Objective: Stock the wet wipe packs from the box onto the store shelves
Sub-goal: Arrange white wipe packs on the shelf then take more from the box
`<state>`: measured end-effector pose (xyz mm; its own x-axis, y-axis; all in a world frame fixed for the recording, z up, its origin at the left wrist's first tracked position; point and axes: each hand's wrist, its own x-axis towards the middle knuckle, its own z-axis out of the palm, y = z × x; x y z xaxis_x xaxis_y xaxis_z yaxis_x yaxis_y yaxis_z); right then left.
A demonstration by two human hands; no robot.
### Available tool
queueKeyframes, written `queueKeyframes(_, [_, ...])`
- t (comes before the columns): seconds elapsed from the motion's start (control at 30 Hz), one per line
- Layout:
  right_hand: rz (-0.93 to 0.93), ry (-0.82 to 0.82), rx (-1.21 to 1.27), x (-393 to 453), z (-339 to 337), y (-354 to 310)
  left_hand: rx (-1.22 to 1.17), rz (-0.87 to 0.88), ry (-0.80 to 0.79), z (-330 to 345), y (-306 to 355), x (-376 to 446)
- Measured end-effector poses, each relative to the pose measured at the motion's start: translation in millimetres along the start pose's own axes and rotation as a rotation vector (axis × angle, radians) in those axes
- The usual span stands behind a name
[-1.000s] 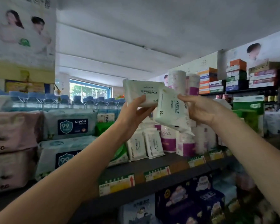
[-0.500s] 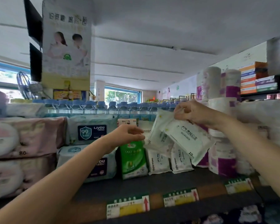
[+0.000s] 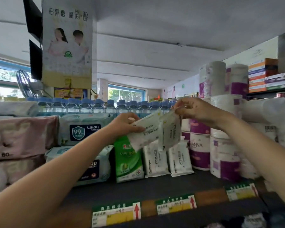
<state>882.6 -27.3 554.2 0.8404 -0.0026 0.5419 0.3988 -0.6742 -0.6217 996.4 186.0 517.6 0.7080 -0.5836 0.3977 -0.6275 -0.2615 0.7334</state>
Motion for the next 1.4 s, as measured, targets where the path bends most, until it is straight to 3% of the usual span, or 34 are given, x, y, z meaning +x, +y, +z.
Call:
queueKeyframes(0.23, [0.019, -0.194, -0.248, -6.0, 4.1, 1.6, 0.229, 0.166, -0.037, 6.7, 51.5, 14.4])
queueKeyframes(0.37, [0.011, -0.121, -0.21, -8.4, 5.5, 9.5, 0.281, 0.18, 0.0, 20.5, 62.7, 25.2])
queueKeyframes(0.47, [0.033, -0.046, -0.087, -9.1, 3.2, 17.3, 0.276, 0.184, -0.078, 26.7, 63.9, 26.1])
queueKeyframes(0.7, [0.064, -0.185, -0.122, -1.3, 19.6, 30.9, 0.601, 0.237, -0.175, 42.2, 43.6, 25.1])
queueKeyframes(0.97, [0.093, -0.034, -0.417, 0.2, 4.2, 40.9, 0.717, 0.222, -0.263, 56.9, 16.7, 35.4])
queueKeyframes(1.13, [0.185, 0.093, -0.307, -7.7, -4.3, 54.0, 0.814, 0.269, -0.193, 76.4, 4.7, 50.7])
queueKeyframes(1.4, [0.277, 0.108, -0.336, -7.4, 0.3, 67.0, 0.843, 0.336, -0.062, 71.4, -8.2, 51.5])
